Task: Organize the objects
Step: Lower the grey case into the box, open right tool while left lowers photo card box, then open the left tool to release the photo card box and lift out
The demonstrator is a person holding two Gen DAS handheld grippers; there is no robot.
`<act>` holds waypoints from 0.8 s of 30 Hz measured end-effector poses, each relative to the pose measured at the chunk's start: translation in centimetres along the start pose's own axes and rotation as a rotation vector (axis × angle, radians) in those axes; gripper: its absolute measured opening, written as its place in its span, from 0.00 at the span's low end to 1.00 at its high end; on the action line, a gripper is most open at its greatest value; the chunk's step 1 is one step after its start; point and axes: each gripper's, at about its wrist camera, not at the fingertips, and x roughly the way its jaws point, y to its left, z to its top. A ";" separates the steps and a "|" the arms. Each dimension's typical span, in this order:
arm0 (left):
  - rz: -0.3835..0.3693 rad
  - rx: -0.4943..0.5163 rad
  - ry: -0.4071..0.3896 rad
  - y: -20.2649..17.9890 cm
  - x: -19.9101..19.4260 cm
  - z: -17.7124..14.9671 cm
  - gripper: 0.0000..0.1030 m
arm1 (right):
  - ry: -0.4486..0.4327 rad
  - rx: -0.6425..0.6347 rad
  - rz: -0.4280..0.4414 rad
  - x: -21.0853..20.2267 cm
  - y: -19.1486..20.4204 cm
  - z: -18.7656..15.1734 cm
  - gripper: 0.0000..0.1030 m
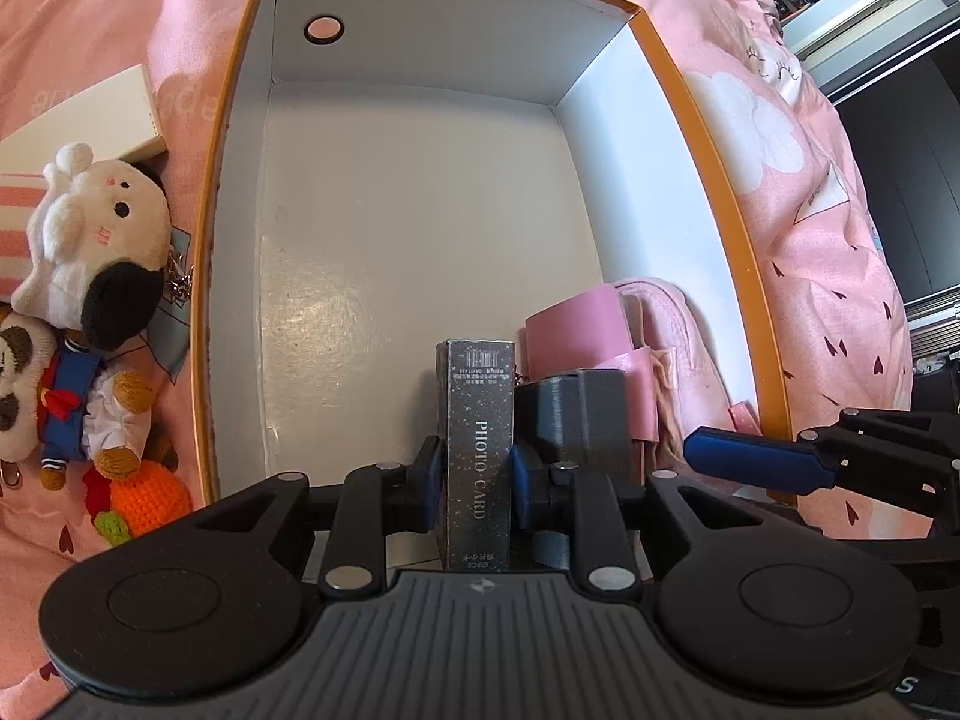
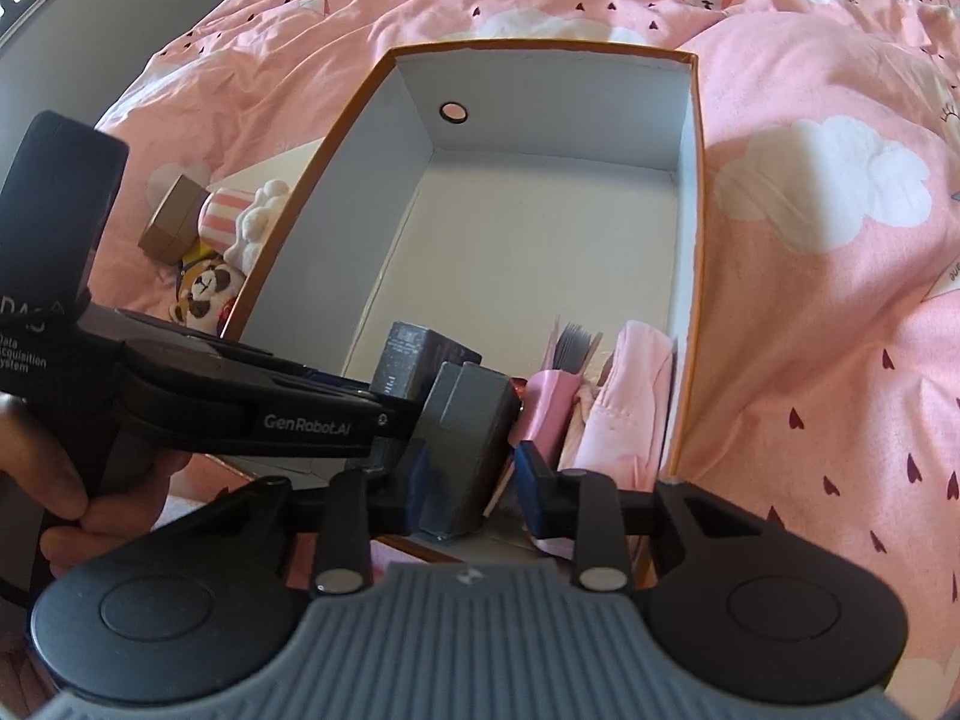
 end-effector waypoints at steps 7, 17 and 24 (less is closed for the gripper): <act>-0.041 -0.004 0.016 0.6 -0.6 0.2 0.28 | 0.038 -0.024 -0.027 1.6 0.1 -0.1 0.26; -0.080 -0.017 0.013 1.2 -1.2 0.7 0.24 | -0.053 -0.053 -0.099 0.2 -1.0 2.4 0.26; -0.111 -0.034 0.027 1.3 -0.7 0.5 0.21 | -0.041 -0.065 -0.127 3.6 -2.0 5.1 0.31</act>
